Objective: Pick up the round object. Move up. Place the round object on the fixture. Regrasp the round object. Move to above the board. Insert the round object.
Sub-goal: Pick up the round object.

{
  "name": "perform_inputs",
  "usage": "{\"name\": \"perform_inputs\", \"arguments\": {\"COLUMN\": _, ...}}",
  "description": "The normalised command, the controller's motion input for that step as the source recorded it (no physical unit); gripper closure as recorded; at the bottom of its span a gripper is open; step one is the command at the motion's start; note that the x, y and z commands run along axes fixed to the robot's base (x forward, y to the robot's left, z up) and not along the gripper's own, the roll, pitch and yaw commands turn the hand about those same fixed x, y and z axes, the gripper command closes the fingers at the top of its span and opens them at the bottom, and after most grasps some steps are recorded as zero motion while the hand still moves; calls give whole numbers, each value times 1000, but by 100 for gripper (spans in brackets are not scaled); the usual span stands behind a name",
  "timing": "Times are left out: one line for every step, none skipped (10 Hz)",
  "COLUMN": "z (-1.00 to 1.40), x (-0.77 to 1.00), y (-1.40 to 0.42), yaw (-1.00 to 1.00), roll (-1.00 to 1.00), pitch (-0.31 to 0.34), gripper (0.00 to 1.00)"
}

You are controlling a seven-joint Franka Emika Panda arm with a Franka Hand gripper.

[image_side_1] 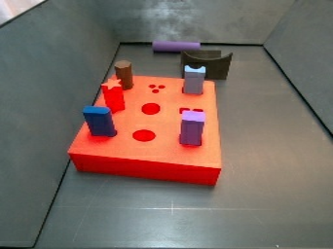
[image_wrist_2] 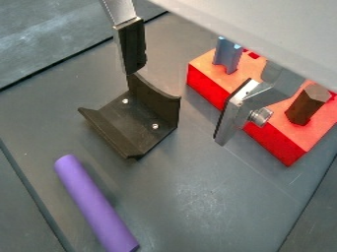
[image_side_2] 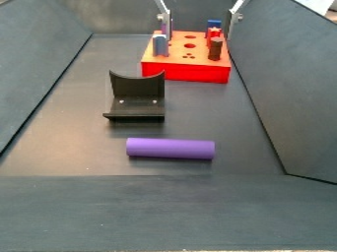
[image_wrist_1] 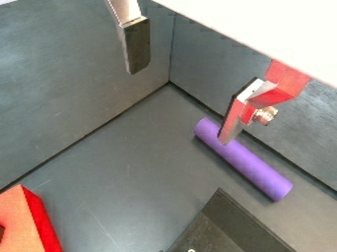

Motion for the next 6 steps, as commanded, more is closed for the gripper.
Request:
{"name": "perform_inputs", "arguments": {"z": 0, "x": 0, "y": 0, "yaw": 0, "roll": 0, "pitch": 7, "gripper": 0}}
{"name": "perform_inputs", "arguments": {"z": 0, "x": 126, "y": 66, "yaw": -486, "roll": 3, "pitch": 56, "gripper": 0}}
{"name": "perform_inputs", "arguments": {"z": -6, "x": 89, "y": 131, "yaw": -829, "roll": 0, "pitch": 70, "gripper": 0}}
{"name": "perform_inputs", "arguments": {"z": 0, "x": 86, "y": 109, "yaw": -851, "roll": 0, "pitch": 59, "gripper": 0}}
{"name": "perform_inputs", "arguments": {"z": 0, "x": 83, "y": 100, "yaw": -860, "roll": 0, "pitch": 51, "gripper": 0}}
{"name": "perform_inputs", "arguments": {"z": -3, "x": 86, "y": 97, "yaw": -860, "roll": 0, "pitch": 56, "gripper": 0}}
